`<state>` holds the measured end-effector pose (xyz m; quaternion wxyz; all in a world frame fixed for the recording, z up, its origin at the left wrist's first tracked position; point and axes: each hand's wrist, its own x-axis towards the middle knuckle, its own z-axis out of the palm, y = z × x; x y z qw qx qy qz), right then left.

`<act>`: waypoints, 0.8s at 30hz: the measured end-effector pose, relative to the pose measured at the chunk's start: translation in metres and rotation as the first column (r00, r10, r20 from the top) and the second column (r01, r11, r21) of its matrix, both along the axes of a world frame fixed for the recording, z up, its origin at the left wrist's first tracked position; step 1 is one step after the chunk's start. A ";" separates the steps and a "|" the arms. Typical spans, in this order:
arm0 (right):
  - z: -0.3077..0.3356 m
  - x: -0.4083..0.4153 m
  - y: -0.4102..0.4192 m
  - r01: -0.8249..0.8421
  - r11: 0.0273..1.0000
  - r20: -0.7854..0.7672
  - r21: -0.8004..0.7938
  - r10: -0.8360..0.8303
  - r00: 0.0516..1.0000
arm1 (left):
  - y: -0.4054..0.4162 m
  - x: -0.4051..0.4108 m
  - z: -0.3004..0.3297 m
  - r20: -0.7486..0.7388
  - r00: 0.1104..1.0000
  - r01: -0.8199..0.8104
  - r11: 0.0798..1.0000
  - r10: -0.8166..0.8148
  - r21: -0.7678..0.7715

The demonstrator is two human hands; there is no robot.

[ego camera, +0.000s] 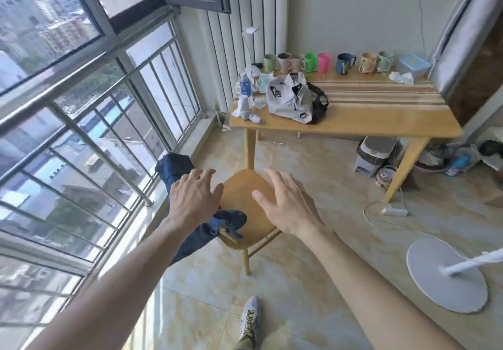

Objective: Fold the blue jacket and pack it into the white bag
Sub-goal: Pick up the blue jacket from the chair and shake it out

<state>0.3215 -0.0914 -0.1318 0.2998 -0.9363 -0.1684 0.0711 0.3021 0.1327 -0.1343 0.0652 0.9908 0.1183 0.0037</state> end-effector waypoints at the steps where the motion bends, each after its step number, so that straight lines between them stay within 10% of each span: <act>1: -0.013 0.010 0.017 -0.007 1.000 -0.029 0.006 0.007 1.000 | 0.011 0.008 -0.011 -0.023 1.000 -0.018 1.000 0.017 -0.012; 15: -0.185 0.107 0.206 -0.223 0.975 -0.611 0.012 0.184 0.770 | 0.134 0.102 -0.181 -0.394 0.918 -0.089 0.993 0.053 -0.075; 24: -0.167 0.119 0.218 -0.099 0.994 -0.370 0.051 0.111 0.922 | 0.136 0.121 -0.172 -0.397 0.918 -0.030 0.997 0.001 -0.068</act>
